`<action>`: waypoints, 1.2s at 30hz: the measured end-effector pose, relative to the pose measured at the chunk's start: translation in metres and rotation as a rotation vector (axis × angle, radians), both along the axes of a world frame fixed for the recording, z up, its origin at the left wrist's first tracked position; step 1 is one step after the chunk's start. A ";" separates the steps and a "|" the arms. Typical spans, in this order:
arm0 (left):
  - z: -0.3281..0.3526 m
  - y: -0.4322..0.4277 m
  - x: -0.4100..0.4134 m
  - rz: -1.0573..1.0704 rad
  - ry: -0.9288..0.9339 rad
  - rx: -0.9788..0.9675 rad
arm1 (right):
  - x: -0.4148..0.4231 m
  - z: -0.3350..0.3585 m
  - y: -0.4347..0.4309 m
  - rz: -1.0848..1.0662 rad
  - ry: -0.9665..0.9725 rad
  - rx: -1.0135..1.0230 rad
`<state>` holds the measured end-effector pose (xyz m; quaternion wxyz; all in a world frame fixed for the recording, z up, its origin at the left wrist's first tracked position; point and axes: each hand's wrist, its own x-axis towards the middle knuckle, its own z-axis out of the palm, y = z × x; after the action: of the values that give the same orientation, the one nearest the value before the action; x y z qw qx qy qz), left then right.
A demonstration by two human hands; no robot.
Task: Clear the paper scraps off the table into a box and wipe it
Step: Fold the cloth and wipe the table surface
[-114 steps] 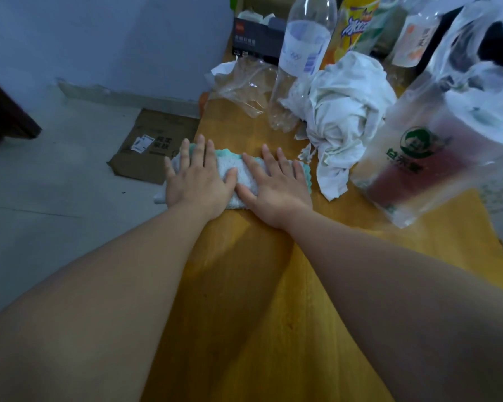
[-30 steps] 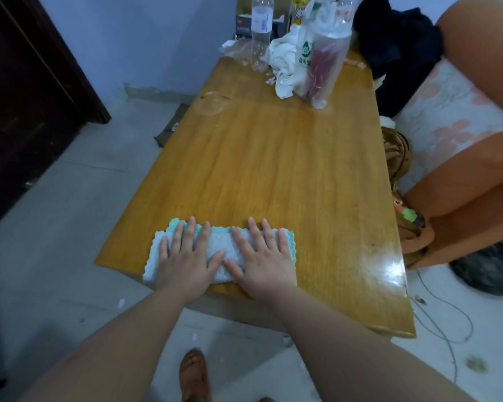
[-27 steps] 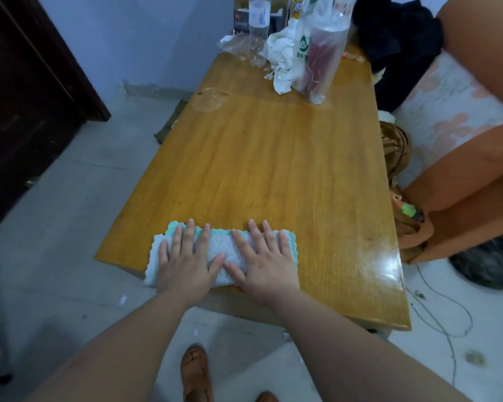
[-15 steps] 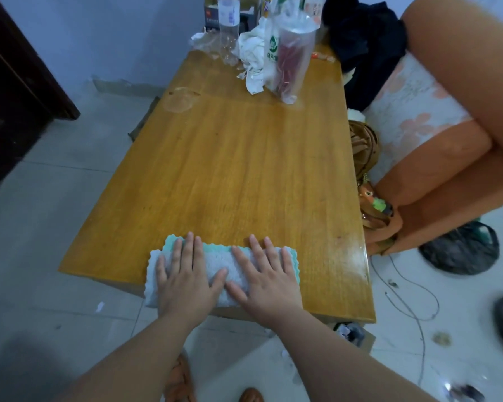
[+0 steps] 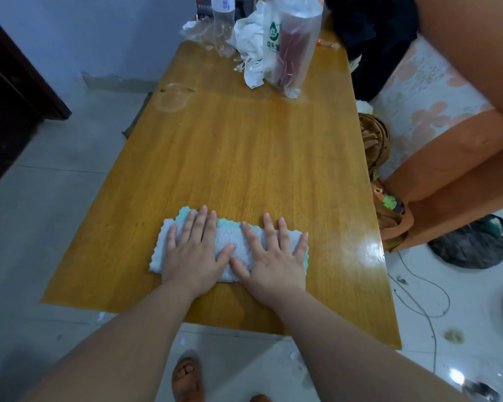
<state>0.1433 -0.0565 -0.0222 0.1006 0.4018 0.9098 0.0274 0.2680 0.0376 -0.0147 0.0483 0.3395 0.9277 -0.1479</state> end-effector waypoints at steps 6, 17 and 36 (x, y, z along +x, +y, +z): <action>-0.002 0.023 -0.022 -0.042 0.046 0.026 | -0.023 -0.003 0.019 -0.052 0.016 0.007; 0.000 0.094 -0.077 -0.082 0.014 0.041 | -0.080 0.000 0.079 -0.162 -0.005 0.004; -0.001 0.222 -0.157 -0.178 0.012 0.043 | -0.153 -0.004 0.196 -0.294 0.031 0.067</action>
<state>-0.0136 0.1659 -0.0236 0.0884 0.4833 0.8702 0.0355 0.1148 0.2338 -0.0191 0.0002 0.4710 0.8729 -0.1275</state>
